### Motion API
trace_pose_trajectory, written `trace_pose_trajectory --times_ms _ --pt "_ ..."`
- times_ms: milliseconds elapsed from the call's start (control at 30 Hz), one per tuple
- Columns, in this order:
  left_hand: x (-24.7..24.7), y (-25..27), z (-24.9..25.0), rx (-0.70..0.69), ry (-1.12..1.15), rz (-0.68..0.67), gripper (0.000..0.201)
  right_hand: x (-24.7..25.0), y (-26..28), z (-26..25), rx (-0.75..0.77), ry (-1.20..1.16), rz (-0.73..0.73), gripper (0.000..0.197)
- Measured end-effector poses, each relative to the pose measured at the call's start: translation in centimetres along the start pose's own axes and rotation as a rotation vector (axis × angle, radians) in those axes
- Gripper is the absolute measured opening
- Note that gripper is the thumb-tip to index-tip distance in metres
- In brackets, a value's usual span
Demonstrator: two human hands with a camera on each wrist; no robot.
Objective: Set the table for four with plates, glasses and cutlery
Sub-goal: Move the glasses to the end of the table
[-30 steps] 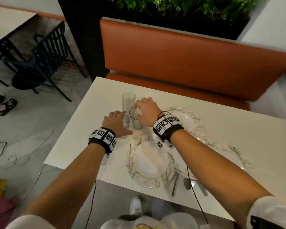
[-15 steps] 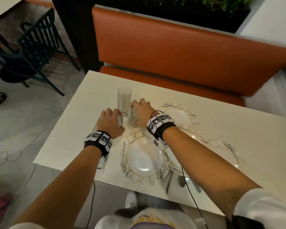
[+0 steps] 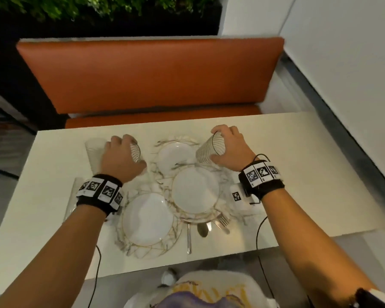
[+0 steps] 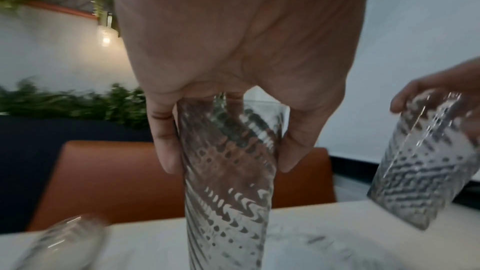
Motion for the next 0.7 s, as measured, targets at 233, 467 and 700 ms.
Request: trace_pose_trajectory --times_ms 233,467,700 --pt "-4.7 -7.3 20.5 -0.152 0.223 -0.031 0.068 8.5 -2.1 14.5 -0.217 -0.088 0.137 0.069" --pt "-14.4 -12.3 39.1 -0.229 0.287 -0.246 0.082 15.2 -5.4 28.8 -0.427 0.026 0.084 0.072" --pt "-22.1 -15.6 48.5 -0.201 0.235 -0.274 0.104 18.0 -9.8 38.6 -0.498 0.171 0.021 0.07"
Point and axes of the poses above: each hand's wrist, its own y-axis away from the middle knuckle, its own x-axis out of the back of the hand, z = x × y, the point moved 4 cm from there along -y, towards the middle knuckle, and after that the axes turned 6 degrees about -x, right-handed, at the moved point
